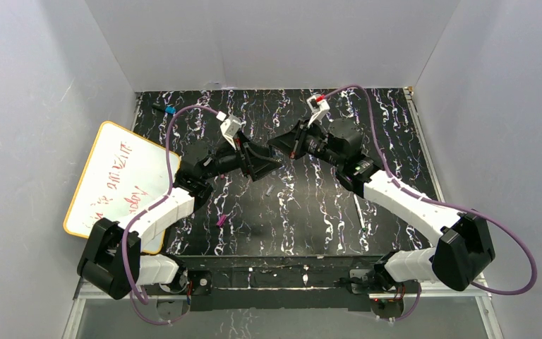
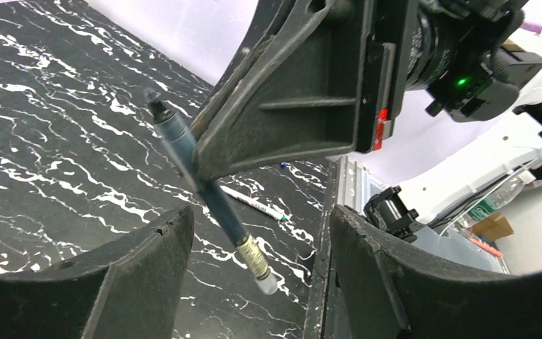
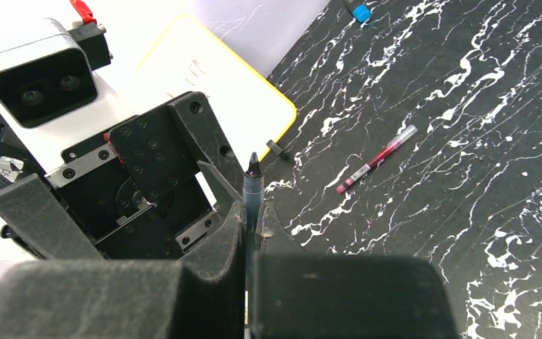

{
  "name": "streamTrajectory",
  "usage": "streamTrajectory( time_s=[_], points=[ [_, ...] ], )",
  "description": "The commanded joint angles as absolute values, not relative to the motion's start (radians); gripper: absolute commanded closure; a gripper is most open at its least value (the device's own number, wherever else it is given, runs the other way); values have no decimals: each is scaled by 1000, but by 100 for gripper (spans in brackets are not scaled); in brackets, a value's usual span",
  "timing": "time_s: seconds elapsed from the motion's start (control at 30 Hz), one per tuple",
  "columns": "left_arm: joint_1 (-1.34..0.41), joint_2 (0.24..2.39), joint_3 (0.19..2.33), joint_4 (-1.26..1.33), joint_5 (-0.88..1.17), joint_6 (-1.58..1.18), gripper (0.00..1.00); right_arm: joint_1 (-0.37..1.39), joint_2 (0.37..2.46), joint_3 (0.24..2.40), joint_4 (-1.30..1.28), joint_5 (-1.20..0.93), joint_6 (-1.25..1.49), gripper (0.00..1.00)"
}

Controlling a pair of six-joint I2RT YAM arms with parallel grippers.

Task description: Insert the pens into the pen caps

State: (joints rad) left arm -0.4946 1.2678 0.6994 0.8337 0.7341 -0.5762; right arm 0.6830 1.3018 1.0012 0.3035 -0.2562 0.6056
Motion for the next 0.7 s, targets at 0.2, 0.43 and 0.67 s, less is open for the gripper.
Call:
streamTrajectory(
  time_s=[0.2, 0.43, 0.67],
  points=[
    [-491, 1250, 693, 914, 780, -617, 40, 732, 1318, 1036, 413, -199, 601, 99],
    [-491, 1266, 701, 914, 797, -630, 56, 736, 1310, 1047, 427, -182, 580, 99],
    [-492, 1282, 707, 914, 811, -644, 58, 738, 1297, 1038, 459, -167, 577, 99]
  ],
)
